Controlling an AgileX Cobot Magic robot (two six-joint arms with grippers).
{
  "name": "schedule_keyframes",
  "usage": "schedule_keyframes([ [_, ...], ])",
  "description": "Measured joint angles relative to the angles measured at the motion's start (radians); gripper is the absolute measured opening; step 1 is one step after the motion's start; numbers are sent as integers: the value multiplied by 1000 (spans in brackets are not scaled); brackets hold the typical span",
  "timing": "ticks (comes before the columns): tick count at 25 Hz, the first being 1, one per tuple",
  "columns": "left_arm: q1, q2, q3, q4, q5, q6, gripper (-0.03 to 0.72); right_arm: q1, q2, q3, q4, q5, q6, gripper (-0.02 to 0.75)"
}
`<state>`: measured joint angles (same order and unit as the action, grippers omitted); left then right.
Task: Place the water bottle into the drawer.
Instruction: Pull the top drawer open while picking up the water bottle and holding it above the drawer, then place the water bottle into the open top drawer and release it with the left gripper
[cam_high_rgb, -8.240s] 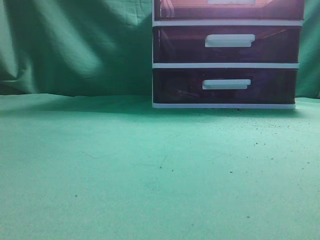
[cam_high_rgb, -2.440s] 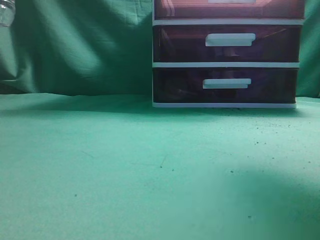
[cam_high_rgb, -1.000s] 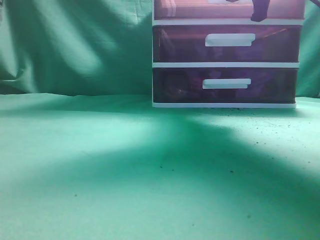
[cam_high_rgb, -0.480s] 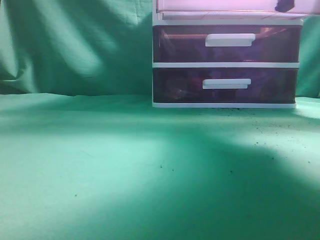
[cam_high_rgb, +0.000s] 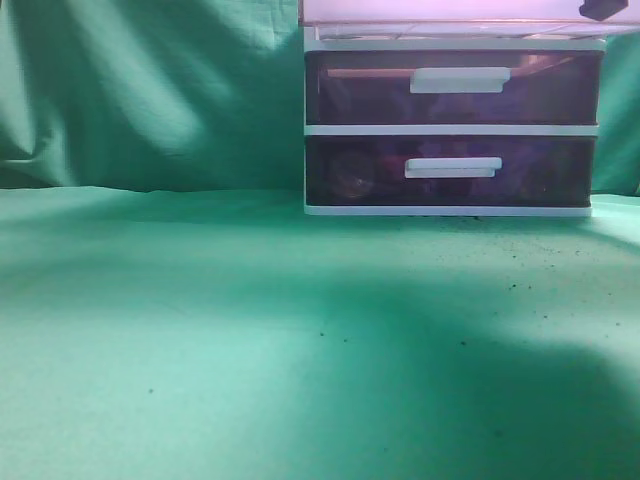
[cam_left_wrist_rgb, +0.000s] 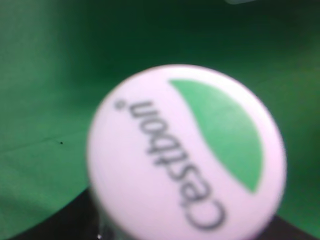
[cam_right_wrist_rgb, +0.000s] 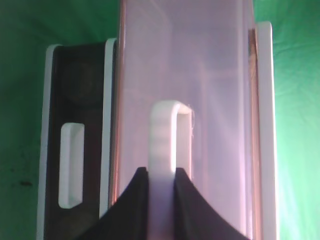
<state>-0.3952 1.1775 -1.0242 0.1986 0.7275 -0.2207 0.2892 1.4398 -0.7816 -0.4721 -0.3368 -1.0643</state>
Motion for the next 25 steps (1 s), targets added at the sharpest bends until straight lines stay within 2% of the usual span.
schedule_keyframes([
  [2, 0, -2, -12, -48, 8, 71, 281, 5, 0, 1, 3, 1, 1, 88],
  [5, -14, -2, -90, -207, 12, 294, 281, 8, -2, 4, 3, 1, 3, 88],
  [7, -45, 15, -197, -317, -23, 440, 281, 8, -2, 4, 3, 1, 3, 88],
  [9, -81, 55, -336, -364, -66, 527, 281, 8, -2, 4, 3, 1, 3, 88],
  [14, -144, 265, -724, -409, -96, 564, 281, 8, -2, 4, 3, 1, 3, 88],
  [17, -166, 405, -881, -430, -67, 570, 281, 8, -2, 4, 3, 1, 3, 88],
  [21, -191, 559, -1008, -461, -58, 575, 281, 8, -2, 4, 3, 1, 11, 88],
  [25, -199, 666, -1035, -447, -127, 589, 281, 8, -2, 4, 3, 1, 28, 88],
])
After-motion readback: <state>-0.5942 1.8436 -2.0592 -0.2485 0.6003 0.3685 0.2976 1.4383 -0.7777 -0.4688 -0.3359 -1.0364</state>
